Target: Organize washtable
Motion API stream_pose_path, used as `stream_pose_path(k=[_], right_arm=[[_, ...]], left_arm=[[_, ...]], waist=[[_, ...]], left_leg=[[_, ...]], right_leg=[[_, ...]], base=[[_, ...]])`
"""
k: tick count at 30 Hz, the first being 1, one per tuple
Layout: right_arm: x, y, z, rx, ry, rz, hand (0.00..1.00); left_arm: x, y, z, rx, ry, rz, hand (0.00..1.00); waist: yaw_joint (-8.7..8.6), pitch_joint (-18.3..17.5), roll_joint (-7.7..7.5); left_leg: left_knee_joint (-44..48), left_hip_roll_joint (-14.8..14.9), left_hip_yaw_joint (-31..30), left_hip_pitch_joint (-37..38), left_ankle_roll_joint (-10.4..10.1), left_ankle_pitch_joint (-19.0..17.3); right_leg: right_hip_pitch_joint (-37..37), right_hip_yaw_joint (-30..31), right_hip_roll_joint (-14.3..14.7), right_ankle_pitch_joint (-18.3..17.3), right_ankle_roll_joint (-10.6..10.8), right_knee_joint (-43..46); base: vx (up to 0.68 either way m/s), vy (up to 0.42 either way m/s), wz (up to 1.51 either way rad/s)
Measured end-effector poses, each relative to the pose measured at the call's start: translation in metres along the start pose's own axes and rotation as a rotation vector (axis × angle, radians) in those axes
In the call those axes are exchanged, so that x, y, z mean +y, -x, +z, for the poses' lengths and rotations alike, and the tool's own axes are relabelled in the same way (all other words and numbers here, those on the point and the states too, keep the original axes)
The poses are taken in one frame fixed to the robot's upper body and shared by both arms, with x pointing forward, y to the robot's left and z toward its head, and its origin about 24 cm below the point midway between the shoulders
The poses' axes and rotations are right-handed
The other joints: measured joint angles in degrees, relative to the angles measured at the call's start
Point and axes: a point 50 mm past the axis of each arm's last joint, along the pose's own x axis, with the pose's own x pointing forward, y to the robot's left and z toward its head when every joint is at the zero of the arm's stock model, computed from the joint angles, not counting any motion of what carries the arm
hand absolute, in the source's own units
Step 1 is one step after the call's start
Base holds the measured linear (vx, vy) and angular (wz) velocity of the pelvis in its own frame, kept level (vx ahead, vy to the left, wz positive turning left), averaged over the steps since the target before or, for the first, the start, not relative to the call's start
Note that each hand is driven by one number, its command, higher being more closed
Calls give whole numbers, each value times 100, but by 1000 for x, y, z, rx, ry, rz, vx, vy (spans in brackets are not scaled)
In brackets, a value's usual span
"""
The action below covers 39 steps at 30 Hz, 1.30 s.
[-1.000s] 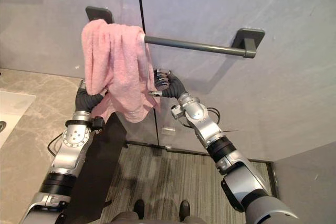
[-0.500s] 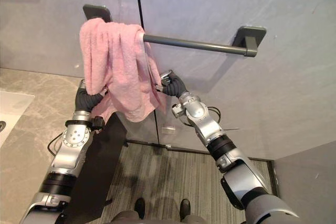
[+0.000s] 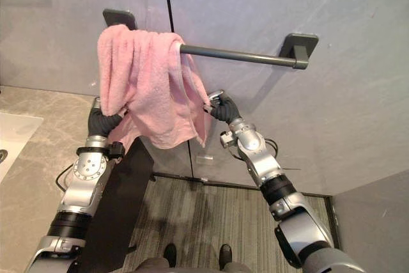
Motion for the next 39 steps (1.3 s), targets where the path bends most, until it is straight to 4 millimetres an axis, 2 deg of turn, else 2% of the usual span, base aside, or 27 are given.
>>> stream_pose_path(k=[3,4,10,13,15,27,33,39], right_arm=[[-5,8,-4,6,-27,-26,100],[-6,10,-4,4,-39,-31,100],[-18,22,-5,-10,-84,-85,100],[-19,24,-8,-2,-94,-91,100],[-24,26,-9,-4,-107,-120,100],[-36,29,-7,-18,-145,-175,100],[-40,30,-7,-22,-167,-200,100],[-42,31,-11,-10,-196,-221,100]], left_arm=[[-2,1,-1,5,13,-17,100],[-2,2,-2,8,15,-18,100],[-11,9,-6,29,61,-38,100],[-12,12,-8,39,71,-39,100],[-16,12,-8,41,92,-53,100],[-26,14,-9,53,170,-65,100],[-29,15,-9,55,176,-77,100],[-32,15,-9,61,202,-78,100]], waist=[[-47,0,0],[-120,0,-1],[-161,-1,-1],[-269,-1,0],[-279,-1,0],[-342,-3,4],[-461,-9,17],[-566,-65,142]], left_leg=[[0,2,3,4,0,0],[0,1,4,4,0,0],[-5,2,57,48,0,0],[-5,2,71,58,0,0],[-6,2,100,75,0,0],[-5,-3,119,77,1,1],[-1,-5,119,83,6,3],[-1,-8,112,81,14,9]], right_leg=[[1,3,2,0,0,0],[1,3,1,0,0,0],[14,43,1,1,1,0],[14,60,2,1,1,7],[9,89,2,1,1,25],[-16,117,0,1,2,45],[-19,119,-2,1,3,64],[-23,111,-5,-1,7,75]], base=[[0,0,0],[0,0,0],[-12,0,-4],[-7,-1,-1],[-28,4,-6],[-4,1,-1],[0,0,0],[0,0,0]])
